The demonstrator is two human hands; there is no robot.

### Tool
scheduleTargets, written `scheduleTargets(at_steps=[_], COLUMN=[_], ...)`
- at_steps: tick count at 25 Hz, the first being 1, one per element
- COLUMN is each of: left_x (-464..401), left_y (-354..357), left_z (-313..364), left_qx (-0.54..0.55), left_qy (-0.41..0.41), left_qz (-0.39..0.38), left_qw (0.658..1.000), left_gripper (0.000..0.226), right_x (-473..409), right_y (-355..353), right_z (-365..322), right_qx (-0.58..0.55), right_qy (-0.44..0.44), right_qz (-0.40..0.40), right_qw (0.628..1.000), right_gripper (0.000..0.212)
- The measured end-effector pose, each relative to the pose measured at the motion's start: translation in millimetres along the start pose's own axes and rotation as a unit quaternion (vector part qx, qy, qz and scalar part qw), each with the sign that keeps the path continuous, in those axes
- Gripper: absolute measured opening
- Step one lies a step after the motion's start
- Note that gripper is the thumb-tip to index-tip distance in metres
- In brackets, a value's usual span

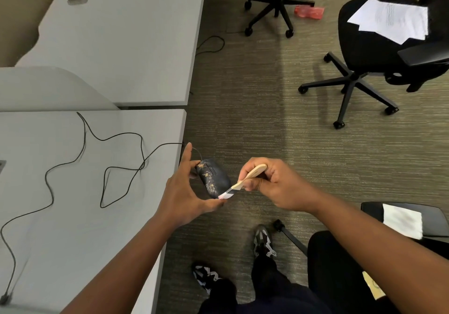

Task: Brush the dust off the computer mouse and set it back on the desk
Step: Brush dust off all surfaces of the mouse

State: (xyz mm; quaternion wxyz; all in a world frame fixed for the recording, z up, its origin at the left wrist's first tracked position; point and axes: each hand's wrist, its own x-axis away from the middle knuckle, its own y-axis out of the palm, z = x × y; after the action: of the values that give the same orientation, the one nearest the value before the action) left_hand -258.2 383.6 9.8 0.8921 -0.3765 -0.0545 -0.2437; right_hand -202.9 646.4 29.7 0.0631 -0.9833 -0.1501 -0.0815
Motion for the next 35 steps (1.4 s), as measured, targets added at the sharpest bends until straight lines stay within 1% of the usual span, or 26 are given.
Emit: scheduleTargets(at_steps=[4, 9, 11, 15, 18, 21, 23, 31, 35], left_x=[-0.1, -0.4, 1.0, 2.5, 3.0, 3.6, 4.1, -0.5, -0.3], left_y=[-0.6, -0.7, 0.0, 3.9, 7.0, 8.9, 10.0, 8.3, 9.0], left_z=[0.3, 2.1, 4.6, 10.1, 12.7, 13.0, 12.4, 12.4, 14.3], left_qx=[0.010, 0.024, 0.031, 0.039, 0.039, 0.036, 0.038, 0.054, 0.056], left_qy=[0.001, 0.017, 0.023, 0.028, 0.033, 0.030, 0.020, 0.002, 0.001], left_qz=[-0.004, -0.012, -0.014, -0.007, -0.003, 0.002, -0.001, -0.014, -0.023], left_qw=[1.000, 0.999, 0.999, 0.999, 0.999, 0.999, 0.999, 0.998, 0.998], left_gripper=[0.157, 0.155, 0.153, 0.151, 0.149, 0.146, 0.146, 0.161, 0.156], right_x=[-1.1, -0.7, -2.7, -4.8, -6.8, -8.6, -8.0, -5.1, -6.1], right_y=[-7.2, -6.6, -1.7, 7.7, 13.4, 17.0, 17.2, 15.8, 15.5], right_z=[3.2, 3.3, 2.6, 0.5, 0.3, 1.7, 2.3, 6.1, 9.9], right_qx=[0.057, 0.035, 0.041, 0.062, 0.045, -0.022, -0.045, -0.049, -0.046], right_qy=[0.012, 0.036, 0.050, 0.077, 0.103, 0.142, 0.155, 0.159, 0.151], right_qz=[0.001, 0.067, 0.081, 0.041, 0.023, 0.037, 0.048, 0.071, 0.073], right_qw=[0.998, 0.996, 0.995, 0.994, 0.993, 0.989, 0.986, 0.983, 0.985], right_gripper=[0.016, 0.016, 0.014, 0.012, 0.012, 0.006, 0.008, 0.009, 0.007])
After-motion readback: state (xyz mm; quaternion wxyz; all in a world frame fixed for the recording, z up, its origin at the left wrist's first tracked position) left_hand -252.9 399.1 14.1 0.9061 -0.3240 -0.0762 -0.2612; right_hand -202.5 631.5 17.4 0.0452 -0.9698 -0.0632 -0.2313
